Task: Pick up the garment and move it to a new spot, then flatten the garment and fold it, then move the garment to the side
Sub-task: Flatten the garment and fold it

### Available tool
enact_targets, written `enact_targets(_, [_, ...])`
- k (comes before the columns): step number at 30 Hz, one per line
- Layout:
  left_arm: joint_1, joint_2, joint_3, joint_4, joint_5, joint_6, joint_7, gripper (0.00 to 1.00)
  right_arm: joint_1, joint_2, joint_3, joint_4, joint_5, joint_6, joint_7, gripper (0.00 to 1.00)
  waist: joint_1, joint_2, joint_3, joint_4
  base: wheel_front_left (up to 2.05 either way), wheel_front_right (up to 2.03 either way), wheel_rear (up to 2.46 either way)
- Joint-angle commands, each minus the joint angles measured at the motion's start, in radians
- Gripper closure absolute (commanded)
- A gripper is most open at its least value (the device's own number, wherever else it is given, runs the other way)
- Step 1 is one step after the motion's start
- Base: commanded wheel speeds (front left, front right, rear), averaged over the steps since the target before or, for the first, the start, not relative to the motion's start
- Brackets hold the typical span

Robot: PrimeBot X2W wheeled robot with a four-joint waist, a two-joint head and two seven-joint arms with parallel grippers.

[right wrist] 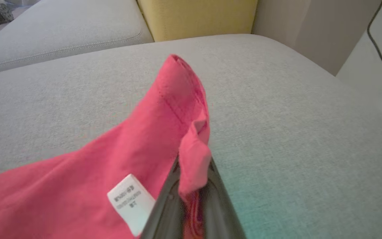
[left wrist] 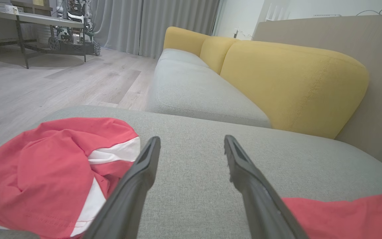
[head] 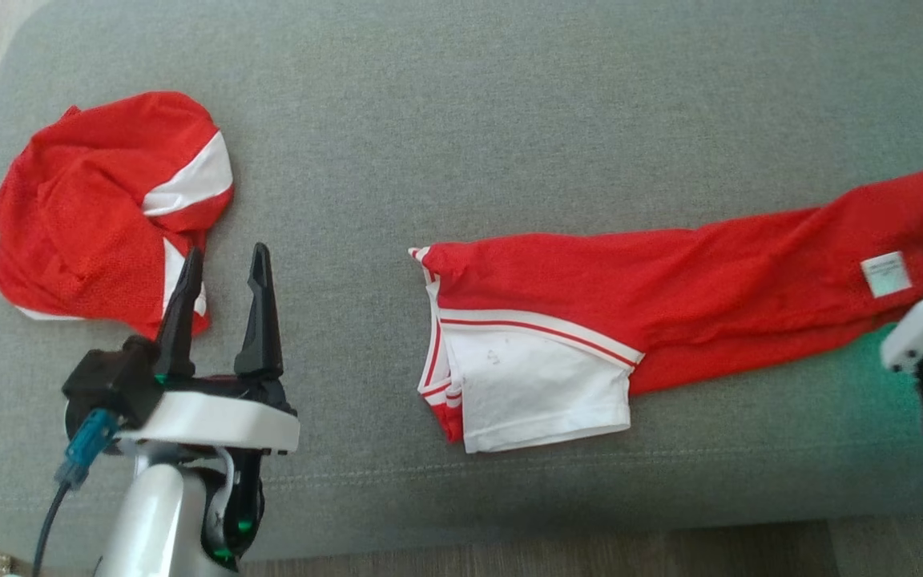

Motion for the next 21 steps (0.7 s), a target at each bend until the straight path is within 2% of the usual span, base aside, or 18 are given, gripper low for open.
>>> enact_targets(1, [-0.018, 0.004, 0.035, -0.038, -0.008, 0.004, -0.009, 0.00, -0.020, -0.005, 0.014, -0.026, -0.011, 0.000, -0.010, 1.00, 0.0000, 0.0000, -0.002, 0.000, 0.00, 0.00, 0.00])
enact_targets(6, [-0.011, 0.004, 0.042, -0.033, -0.013, 0.008, -0.009, 0.00, -0.021, 0.048, 0.035, -0.072, -0.042, 0.000, 0.021, 1.00, 0.0000, 0.0000, -0.019, -0.009, 0.00, 0.00, 0.00])
enact_targets(10, [-0.003, 0.004, 0.047, -0.036, -0.016, 0.011, -0.009, 0.00, -0.007, 0.112, 0.084, -0.155, -0.008, 0.000, 0.073, 1.00, 0.0000, 0.0000, -0.036, -0.025, 0.00, 0.00, 0.00])
enact_targets(14, [0.006, 0.004, 0.045, -0.035, -0.017, 0.012, -0.009, 0.00, 0.028, 0.166, 0.134, -0.280, 0.065, 0.000, 0.138, 1.00, 0.0000, 0.0000, -0.056, -0.041, 0.00, 0.00, 0.00])
enact_targets(21, [0.009, 0.004, 0.044, -0.040, -0.022, 0.015, -0.009, 0.00, 0.124, 0.222, 0.238, -0.555, 0.217, 0.000, 0.280, 1.00, 0.0000, 0.0000, -0.051, -0.059, 0.00, 0.00, 0.00])
